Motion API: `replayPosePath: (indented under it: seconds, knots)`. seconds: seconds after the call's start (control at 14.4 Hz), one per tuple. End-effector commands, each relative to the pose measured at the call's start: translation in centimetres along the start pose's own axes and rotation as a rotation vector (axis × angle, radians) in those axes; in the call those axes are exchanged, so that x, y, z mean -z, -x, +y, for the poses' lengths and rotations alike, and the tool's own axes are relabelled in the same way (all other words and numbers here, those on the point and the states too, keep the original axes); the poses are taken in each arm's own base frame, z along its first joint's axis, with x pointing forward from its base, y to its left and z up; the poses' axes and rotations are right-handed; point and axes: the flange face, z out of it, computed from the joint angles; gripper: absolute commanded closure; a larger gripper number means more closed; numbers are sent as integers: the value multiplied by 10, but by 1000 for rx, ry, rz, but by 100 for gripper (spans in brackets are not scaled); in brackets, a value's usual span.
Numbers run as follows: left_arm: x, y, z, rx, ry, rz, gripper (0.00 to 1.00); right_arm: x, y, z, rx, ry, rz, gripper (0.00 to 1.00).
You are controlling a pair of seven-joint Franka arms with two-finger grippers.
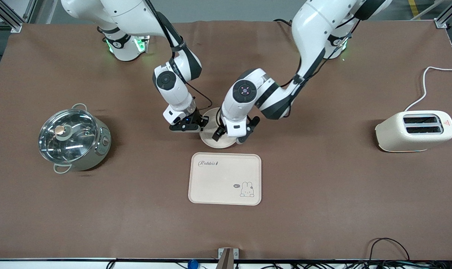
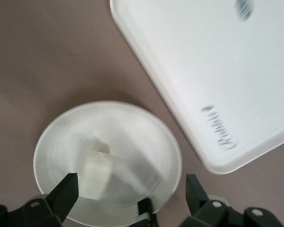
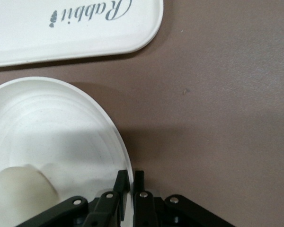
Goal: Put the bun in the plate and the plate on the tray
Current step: 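Open the left gripper to release the bun onto the plate, then slide the plate onto the tray with the right gripper while the left gripper withdraws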
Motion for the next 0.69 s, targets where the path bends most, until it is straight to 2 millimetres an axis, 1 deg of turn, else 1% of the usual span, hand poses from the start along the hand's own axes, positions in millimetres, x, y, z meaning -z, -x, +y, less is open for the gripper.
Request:
replayPosePath:
  seconds: [0.0, 0.07, 0.14, 0.21, 0.28, 0.35, 0.42, 0.48, 0.55, 0.62]
  knots:
    - [79, -51, 6, -4, 65, 109, 0, 10, 4, -2, -45, -14, 6, 100]
    - [99, -71, 8, -13, 82, 141, 0, 20, -1, -6, -61, -30, 19, 100]
    - [120, -91, 9, -41, 88, 166, 0, 26, -10, -9, -64, -44, 38, 100]
    - [136, -103, 10, -91, 75, 180, 0, 37, -23, -23, -57, -72, 60, 100]
    - [155, -110, 10, -158, 47, 193, 0, 36, -32, -33, -58, -85, 69, 100]
    - [172, -128, 9, -202, 17, 204, 0, 32, -43, -37, -70, -93, 80, 100]
    - [193, -149, 7, -239, -7, 211, 0, 30, -51, -41, -92, -100, 88, 100]
    - [209, -163, 3, -302, -44, 213, 0, 27, -59, -46, -118, -111, 97, 100]
    - [229, -173, -2, -364, -52, 221, 0, 25, -68, -49, -132, -120, 107, 100]
    - [244, -189, -9, -409, -64, 228, 0, 25, -80, -53, -142, -131, 120, 100]
